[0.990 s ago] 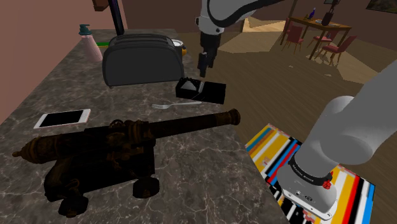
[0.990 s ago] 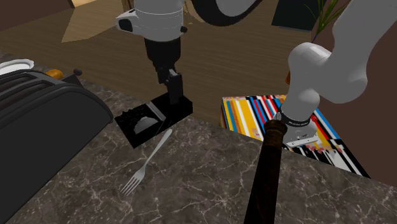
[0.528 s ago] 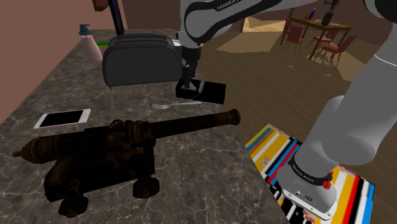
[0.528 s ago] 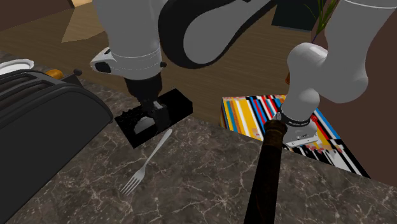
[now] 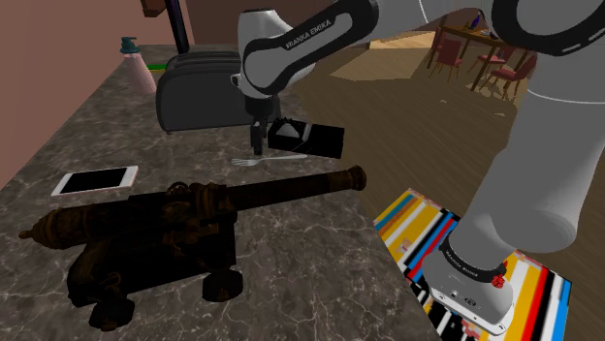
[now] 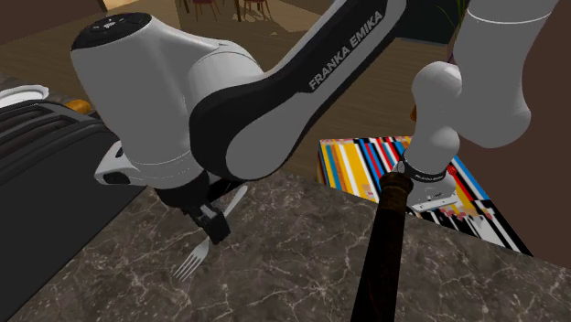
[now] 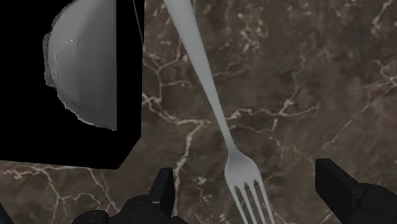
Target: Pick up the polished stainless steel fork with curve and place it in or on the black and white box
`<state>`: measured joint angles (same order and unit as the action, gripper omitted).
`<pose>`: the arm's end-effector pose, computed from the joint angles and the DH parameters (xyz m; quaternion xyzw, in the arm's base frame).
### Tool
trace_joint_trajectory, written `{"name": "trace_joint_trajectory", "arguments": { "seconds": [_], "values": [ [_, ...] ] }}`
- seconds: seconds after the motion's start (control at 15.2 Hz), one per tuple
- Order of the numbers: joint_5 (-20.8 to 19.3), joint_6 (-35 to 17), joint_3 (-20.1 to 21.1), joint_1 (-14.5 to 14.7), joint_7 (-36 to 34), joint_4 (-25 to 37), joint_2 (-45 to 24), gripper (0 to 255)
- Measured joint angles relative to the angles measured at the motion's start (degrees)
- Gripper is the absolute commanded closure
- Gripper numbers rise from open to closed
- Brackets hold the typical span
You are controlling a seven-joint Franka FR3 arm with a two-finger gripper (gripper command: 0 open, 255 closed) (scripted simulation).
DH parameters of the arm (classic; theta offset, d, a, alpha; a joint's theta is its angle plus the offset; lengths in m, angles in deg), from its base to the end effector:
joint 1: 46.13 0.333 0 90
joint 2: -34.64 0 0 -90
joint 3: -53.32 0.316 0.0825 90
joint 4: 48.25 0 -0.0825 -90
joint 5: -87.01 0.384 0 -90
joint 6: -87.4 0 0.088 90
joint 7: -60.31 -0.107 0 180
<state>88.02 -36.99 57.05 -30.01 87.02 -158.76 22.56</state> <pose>0.5704 0.2050 0.3835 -0.9206 -0.3899 -0.0167 0.0132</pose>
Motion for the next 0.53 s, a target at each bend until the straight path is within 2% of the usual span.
{"name": "trace_joint_trajectory", "arguments": {
  "seconds": [0.13,0.53],
  "values": [
    [0.02,-0.56,0.48,0.34,1.07,2.08,-2.77,0],
    [-0.10,-4.40,0.62,0.55,1.39,1.20,-5.77,0]
  ]
}}
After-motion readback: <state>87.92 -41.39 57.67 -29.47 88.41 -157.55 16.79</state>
